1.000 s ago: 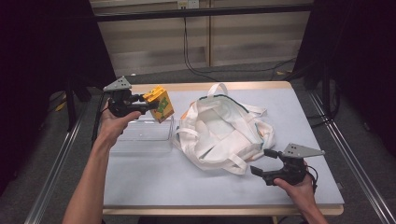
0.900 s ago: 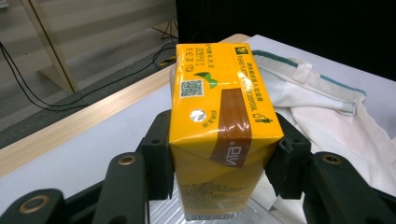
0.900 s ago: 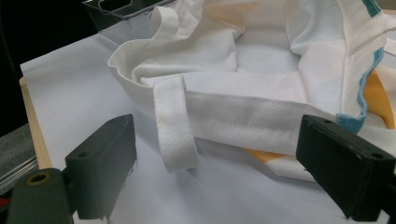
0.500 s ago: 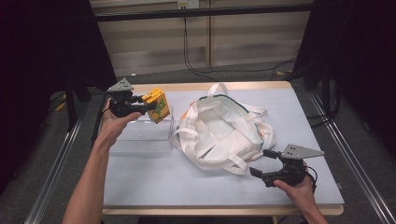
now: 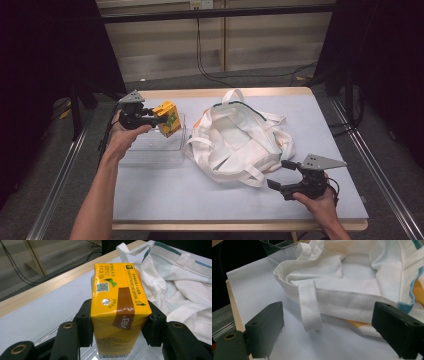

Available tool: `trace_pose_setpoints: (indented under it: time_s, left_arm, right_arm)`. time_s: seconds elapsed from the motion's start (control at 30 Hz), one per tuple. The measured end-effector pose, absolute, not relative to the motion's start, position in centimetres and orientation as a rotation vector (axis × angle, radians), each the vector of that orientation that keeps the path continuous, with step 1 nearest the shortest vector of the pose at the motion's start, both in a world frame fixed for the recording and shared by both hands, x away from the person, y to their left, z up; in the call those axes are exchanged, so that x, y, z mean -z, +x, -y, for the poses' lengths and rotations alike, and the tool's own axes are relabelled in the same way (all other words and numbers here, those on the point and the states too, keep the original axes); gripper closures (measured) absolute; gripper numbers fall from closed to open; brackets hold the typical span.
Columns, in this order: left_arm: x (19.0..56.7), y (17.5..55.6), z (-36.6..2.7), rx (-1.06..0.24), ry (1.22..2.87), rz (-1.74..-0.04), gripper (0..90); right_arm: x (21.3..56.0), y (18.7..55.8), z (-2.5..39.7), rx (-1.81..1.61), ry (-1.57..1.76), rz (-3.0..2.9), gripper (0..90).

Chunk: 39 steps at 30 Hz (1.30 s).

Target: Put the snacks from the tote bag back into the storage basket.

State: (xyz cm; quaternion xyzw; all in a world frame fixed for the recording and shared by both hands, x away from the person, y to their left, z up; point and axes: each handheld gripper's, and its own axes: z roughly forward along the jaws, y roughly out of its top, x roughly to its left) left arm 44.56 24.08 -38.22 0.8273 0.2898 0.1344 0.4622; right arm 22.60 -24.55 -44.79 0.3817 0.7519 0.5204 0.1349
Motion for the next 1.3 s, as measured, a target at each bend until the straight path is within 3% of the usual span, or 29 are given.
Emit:
trace_pose_setpoints:
  time_s: [0.57, 1.3]
  left_arm:
    - [40.8, 46.3, -23.7, -0.216, 2.066, -0.673, 50.8]
    - [42.1, 47.0, -23.6, -0.245, 2.096, -0.692, 50.5]
  right_arm:
    - [44.8, 22.6, 24.5, -1.507, 1.107, -2.176, 10.3]
    - [44.8, 22.6, 24.7, -1.507, 1.120, -2.170, 10.3]
